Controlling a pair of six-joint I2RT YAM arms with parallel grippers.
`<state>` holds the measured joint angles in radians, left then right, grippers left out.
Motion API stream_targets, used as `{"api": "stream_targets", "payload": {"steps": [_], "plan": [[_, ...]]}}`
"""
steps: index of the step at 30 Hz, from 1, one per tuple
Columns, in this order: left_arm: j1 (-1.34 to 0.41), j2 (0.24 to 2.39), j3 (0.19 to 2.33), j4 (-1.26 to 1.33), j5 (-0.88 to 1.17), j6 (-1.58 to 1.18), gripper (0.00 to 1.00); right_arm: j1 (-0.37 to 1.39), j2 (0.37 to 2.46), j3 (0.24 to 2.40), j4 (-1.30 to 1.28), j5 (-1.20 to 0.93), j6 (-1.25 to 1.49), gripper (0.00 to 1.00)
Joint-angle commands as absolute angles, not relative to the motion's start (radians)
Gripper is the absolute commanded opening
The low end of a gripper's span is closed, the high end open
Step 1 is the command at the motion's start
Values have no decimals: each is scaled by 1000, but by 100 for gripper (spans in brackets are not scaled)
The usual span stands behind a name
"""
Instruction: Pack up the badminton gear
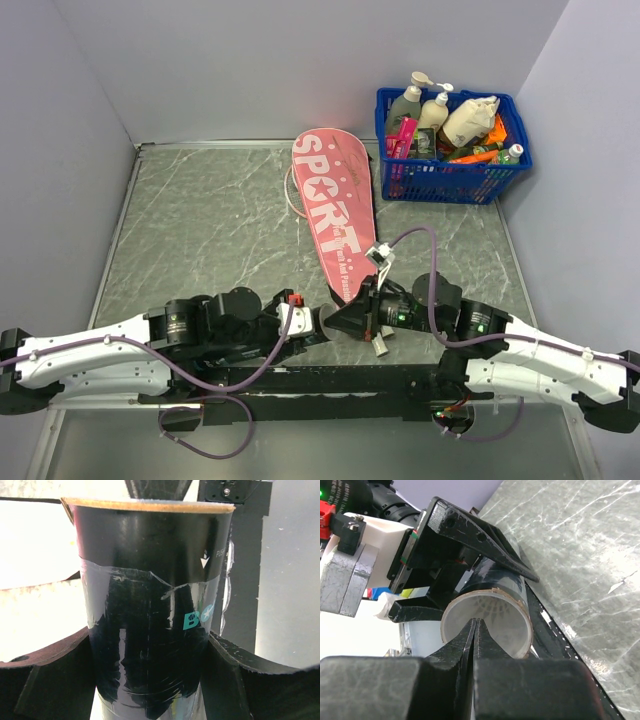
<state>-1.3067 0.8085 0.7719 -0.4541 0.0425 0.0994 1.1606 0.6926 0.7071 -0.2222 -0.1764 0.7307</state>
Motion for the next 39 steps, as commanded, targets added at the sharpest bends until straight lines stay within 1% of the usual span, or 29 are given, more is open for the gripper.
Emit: {"api": "stream_targets", "payload": {"steps": [1,8,11,13,14,15,17,18,19,21,22,24,25,27,28,29,30,31,33,34,39], "plan": [[-1309,749,811,-221,-43,8,1,1206,741,670,-319,-232,735,0],[-1308,690,815,-239,-121,12,1,1210,683,580,-334,-181,772,0],[-1308,695,818,-253,-130,20,1,1210,675,616,-366,-120,761,0],[-1308,704,824,-261,-152,29,1,1210,683,672,-402,-16,752,0],[-1307,709,821,-261,-167,32,1,1210,699,752,-449,26,744,0],[-1307,713,824,-262,-205,35,1,1210,709,802,-492,138,738,0],[-1304,739,834,-271,-244,29,1,1210,722,941,-605,277,762,0],[-1301,750,839,-276,-282,20,1,1210,721,980,-636,393,779,0],[-1290,774,842,-287,-297,17,1,1209,704,1038,-662,455,788,0],[-1269,799,853,-296,-310,14,1,1207,675,1072,-686,520,772,0],[-1228,822,859,-299,-304,12,1,1209,645,1094,-692,573,762,0],[-1157,844,876,-299,-272,8,1,1209,620,1111,-721,613,730,1],[-1070,866,882,-292,-218,8,1,1209,608,1132,-741,650,729,1],[-975,896,902,-264,-174,6,1,1209,595,1140,-790,676,723,1],[-880,940,913,-259,-148,8,1,1209,578,1134,-799,686,726,1],[-833,965,940,-246,-135,6,1,1210,569,1121,-804,693,729,1],[-789,991,952,-238,-123,6,1,1209,558,1108,-804,693,732,1],[-702,1049,968,-229,-111,8,1,1209,540,1077,-804,690,735,1],[-622,1113,1023,-219,-86,-38,1,1207,526,1042,-801,678,756,1],[-551,1184,1046,-222,-86,-41,1,1209,519,1005,-799,669,764,2],[-359,1408,1219,-215,-123,-48,1,1207,531,898,-758,569,822,2]]}}
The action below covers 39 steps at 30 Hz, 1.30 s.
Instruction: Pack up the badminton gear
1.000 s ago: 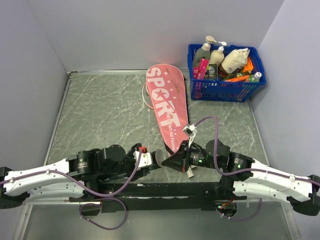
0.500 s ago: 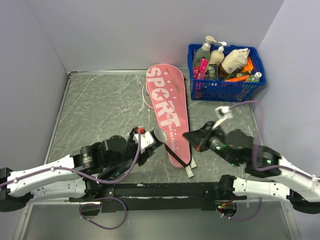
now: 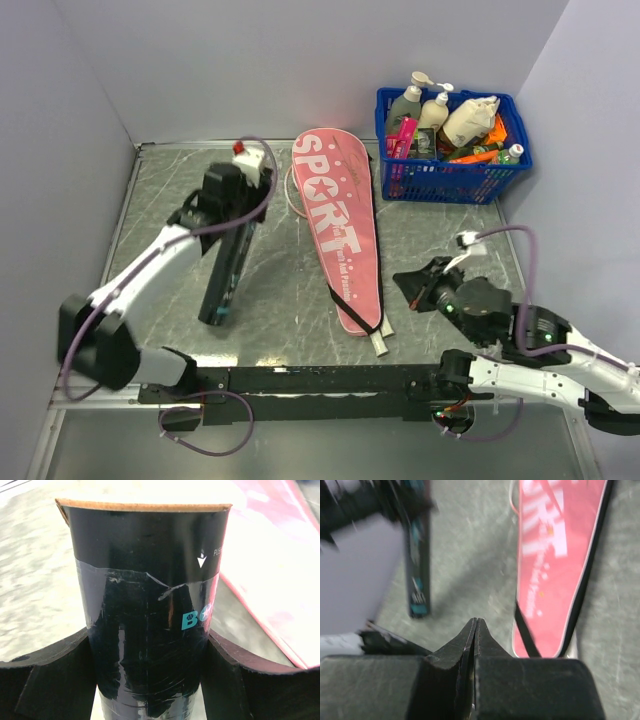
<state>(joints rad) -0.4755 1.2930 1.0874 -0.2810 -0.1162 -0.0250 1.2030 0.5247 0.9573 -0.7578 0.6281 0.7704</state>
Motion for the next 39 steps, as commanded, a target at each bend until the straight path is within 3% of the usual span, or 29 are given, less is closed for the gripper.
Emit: {"api": "stream_targets", "payload": {"steps": [1,10,12,17,22,23,24,34,39], "plan": [[-303,1490,1245,-219,-126,-45,1,1206,541,870,-755,557,833,2],[-3,1913,1528,-353,-118,-11,1,1207,615,749,-661,419,882,2],[26,1960,1526,-339,-120,29,6,1207,641,730,-637,414,877,4],[44,2009,1548,-333,-86,64,39,1206,696,700,-572,387,867,14],[46,2031,1575,-345,-46,63,60,1206,784,710,-534,362,847,28],[46,2029,1577,-345,-48,52,90,1204,798,712,-514,353,845,29],[45,2029,1577,-345,-51,45,96,1206,820,715,-508,339,848,32],[44,1832,1476,-252,-273,-162,96,1172,884,804,-555,360,850,41],[16,1590,1387,-218,-134,-297,96,1008,919,868,-627,350,812,48]]}}
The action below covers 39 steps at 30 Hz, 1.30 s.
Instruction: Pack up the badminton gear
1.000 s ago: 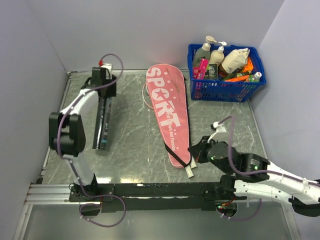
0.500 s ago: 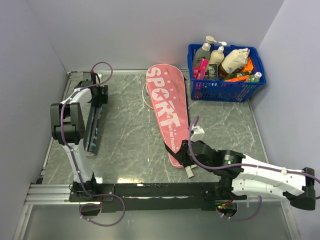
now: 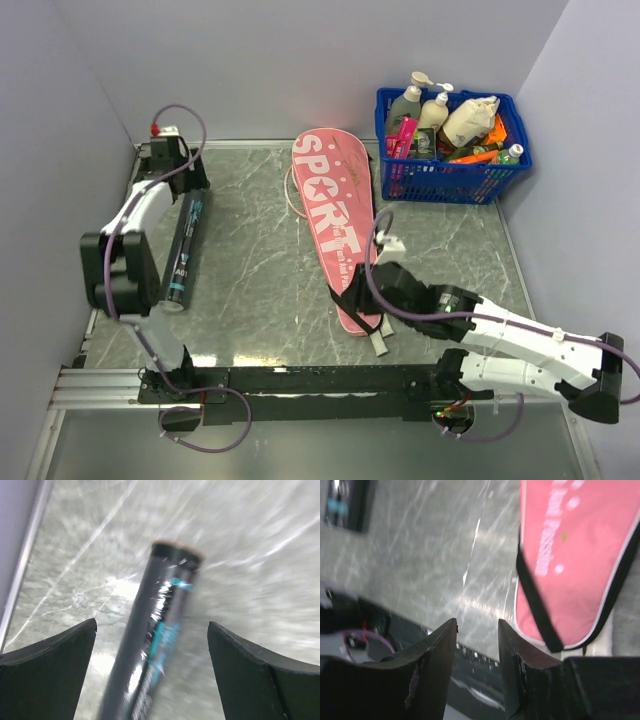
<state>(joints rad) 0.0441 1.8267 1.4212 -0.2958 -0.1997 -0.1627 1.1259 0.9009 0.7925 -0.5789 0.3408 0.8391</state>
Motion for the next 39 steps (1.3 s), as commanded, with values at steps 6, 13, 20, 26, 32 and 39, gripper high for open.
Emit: {"api": "stream_targets", "payload": {"steps": [6,13,20,26,32,39], "plan": [[-234,1249,1183,-256,3,-414,96,651,897,795,-502,178,736,64],[-479,950,971,-351,26,-362,96,456,1003,743,-336,-90,725,64],[-549,720,781,-361,115,-285,96,379,1188,667,-143,-203,745,64],[-565,635,703,-347,130,-281,96,362,1238,595,-46,-132,750,63],[-564,620,683,-338,195,-284,96,354,1264,589,-61,-61,739,63],[-568,609,681,-344,204,-284,96,336,1311,552,-5,-57,745,64]]}}
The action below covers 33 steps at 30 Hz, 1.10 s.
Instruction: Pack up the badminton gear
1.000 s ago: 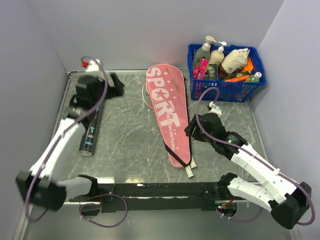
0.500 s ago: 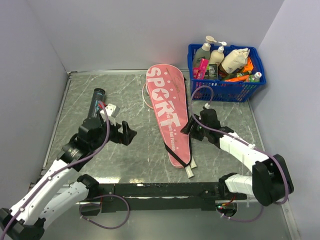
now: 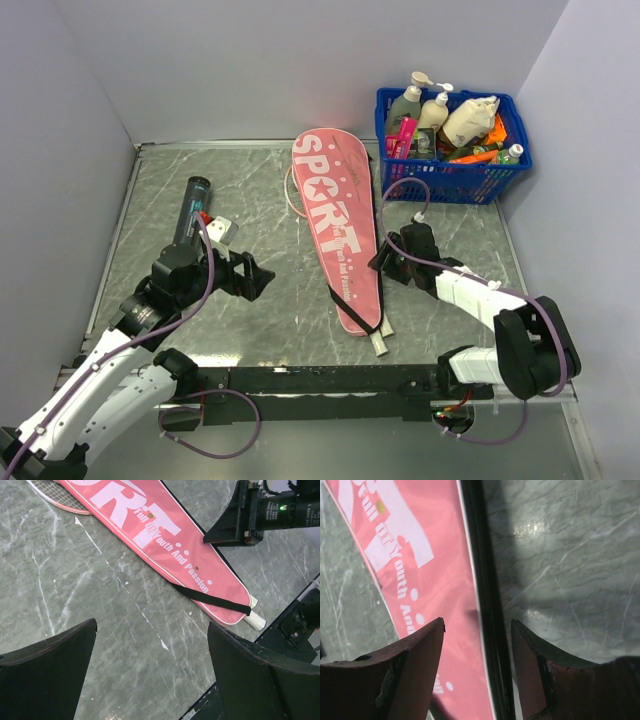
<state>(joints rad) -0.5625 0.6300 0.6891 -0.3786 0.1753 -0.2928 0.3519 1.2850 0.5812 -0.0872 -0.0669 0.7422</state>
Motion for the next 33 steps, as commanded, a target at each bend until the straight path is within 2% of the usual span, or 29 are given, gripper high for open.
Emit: {"api": "stream_targets", "payload": {"steps": [1,6,9,12,13,16,27,30,33], "plan": [[-568,606,681,-344,201,-284,96,334,1337,551,21,-83,747,64],[-571,609,681,-345,198,-282,96,333,1384,506,162,-155,776,64],[-571,615,680,-347,199,-281,96,333,1400,476,224,-190,796,55],[-572,620,680,-348,193,-279,96,331,1399,450,251,-193,807,33],[-574,618,680,-348,192,-279,96,331,1388,440,259,-190,807,20],[-572,623,680,-348,190,-279,96,333,1353,442,230,-169,793,1],[-572,627,681,-351,178,-278,96,399,1164,567,11,-61,771,0],[-572,623,681,-353,173,-278,96,480,1147,635,-24,-39,854,0],[-572,620,683,-354,164,-279,96,615,1173,733,-83,93,984,0]]}}
